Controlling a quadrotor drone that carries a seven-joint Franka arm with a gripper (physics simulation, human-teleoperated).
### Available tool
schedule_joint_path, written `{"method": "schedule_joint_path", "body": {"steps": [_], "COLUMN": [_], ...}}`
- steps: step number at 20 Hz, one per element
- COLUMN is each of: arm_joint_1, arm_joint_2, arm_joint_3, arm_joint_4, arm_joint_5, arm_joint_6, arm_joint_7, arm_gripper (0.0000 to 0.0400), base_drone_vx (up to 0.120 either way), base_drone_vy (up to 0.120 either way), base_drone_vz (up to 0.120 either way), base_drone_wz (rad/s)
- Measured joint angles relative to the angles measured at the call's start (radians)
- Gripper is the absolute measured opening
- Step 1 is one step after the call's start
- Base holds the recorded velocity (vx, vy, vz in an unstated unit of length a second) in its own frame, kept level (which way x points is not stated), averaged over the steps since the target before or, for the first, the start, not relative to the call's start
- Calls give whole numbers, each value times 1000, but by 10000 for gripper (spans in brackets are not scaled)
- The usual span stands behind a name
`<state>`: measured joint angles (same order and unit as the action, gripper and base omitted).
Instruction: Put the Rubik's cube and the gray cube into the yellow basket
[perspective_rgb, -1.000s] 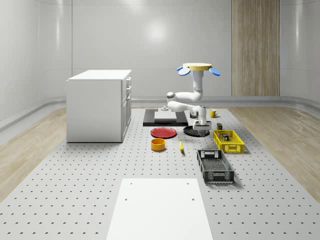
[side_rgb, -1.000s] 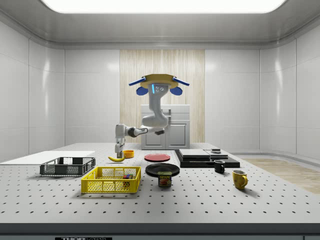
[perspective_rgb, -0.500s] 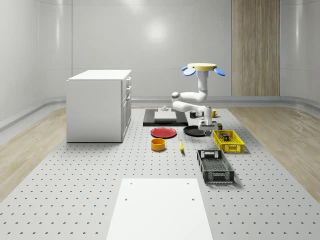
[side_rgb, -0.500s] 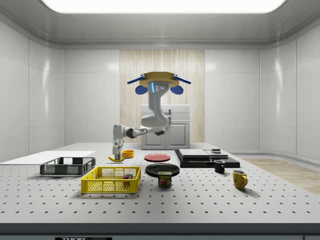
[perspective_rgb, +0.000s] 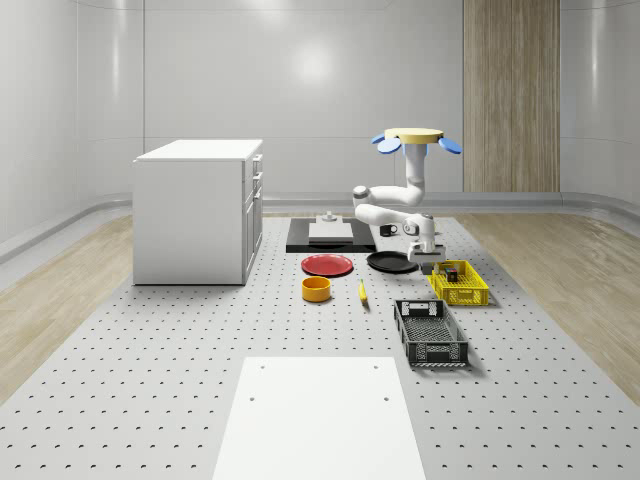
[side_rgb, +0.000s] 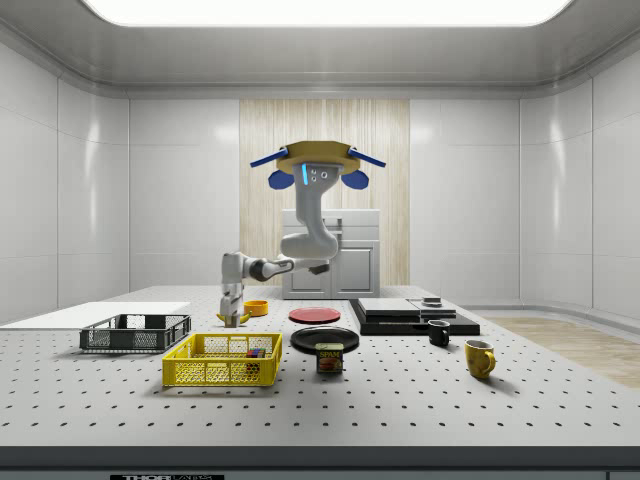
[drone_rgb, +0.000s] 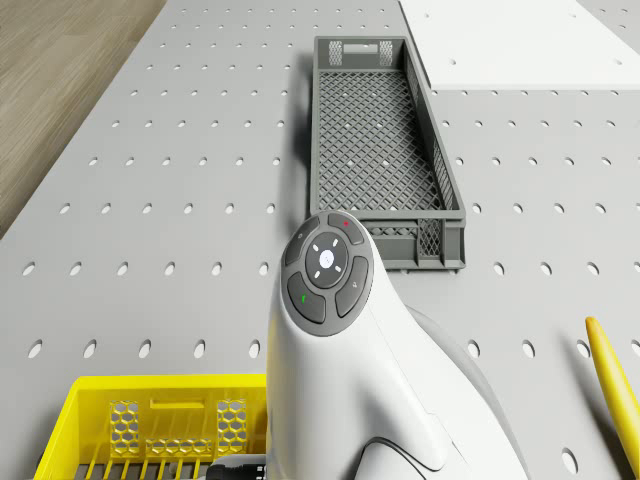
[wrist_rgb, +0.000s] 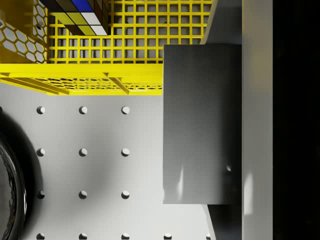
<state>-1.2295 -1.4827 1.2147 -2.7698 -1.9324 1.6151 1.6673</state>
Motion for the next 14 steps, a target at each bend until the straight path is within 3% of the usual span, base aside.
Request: {"method": "schedule_joint_path", "body": {"steps": [11, 14], "arm_joint_1": [-2, -2], "arm_joint_2": [-5, -6], "arm_joint_3": [0, 1], "arm_joint_4": [0, 0], "arm_joint_5": [2, 3], "arm_joint_6": [4, 5], "arm_joint_7": [1, 2], "arm_gripper": [251, 251], "base_drone_vx": [0, 0], "base_drone_vy": [120, 120], "base_drone_vz": [0, -80], "base_drone_wz": [0, 0]}}
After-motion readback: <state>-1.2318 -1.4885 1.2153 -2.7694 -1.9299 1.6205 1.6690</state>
